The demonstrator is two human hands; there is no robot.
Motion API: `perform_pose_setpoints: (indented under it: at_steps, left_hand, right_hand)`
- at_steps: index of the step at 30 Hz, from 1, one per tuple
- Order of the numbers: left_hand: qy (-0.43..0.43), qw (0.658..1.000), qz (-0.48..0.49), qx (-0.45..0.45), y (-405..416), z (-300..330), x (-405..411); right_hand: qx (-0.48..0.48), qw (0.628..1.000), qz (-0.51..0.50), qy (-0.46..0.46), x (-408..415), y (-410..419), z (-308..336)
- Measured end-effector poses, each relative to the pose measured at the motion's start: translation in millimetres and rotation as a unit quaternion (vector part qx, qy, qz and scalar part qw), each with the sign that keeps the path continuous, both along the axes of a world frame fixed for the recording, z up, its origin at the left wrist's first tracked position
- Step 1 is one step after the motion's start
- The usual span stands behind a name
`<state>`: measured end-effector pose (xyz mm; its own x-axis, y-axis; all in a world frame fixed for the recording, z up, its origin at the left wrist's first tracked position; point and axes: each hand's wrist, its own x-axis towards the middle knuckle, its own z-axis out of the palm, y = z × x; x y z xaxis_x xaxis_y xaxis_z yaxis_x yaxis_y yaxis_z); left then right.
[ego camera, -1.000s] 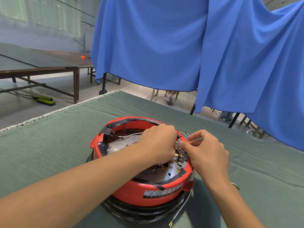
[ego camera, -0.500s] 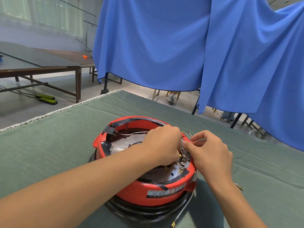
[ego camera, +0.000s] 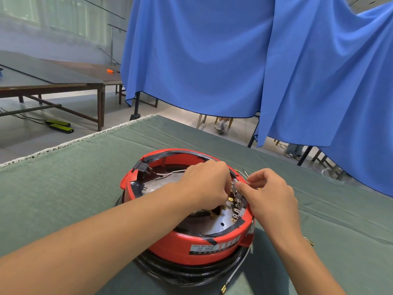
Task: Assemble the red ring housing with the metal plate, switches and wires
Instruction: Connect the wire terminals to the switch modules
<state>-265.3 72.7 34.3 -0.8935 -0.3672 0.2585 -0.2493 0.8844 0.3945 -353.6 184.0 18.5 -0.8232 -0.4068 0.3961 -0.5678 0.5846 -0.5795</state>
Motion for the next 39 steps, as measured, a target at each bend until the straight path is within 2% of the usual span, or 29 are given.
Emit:
perform_pose_setpoints:
  at_steps: [4,8,12,20,39]
  left_hand:
    - [-0.021,0.999,-0.025,0.024,-4.7,0.2,1.1]
    - [-0.031,0.998,-0.04,0.027,-6.5,-1.7,0.0]
    - [-0.036,0.998,-0.042,0.031,-7.8,-2.3,-1.2]
    - [-0.028,0.999,-0.023,0.016,-8.0,-1.5,-3.3]
    - [-0.033,0.999,-0.011,-0.026,-2.4,-0.6,-3.9]
  right_hand:
    - [0.103,0.993,-0.05,0.03,1.8,2.8,6.2]
    - [0.169,0.985,-0.044,-0.018,3.1,5.2,12.1]
    - [0.168,0.985,-0.045,-0.019,3.6,5.6,14.0]
    - [0.184,0.977,-0.061,0.085,7.0,3.4,11.2]
    - [0.169,0.982,-0.053,0.069,5.0,2.5,10.5]
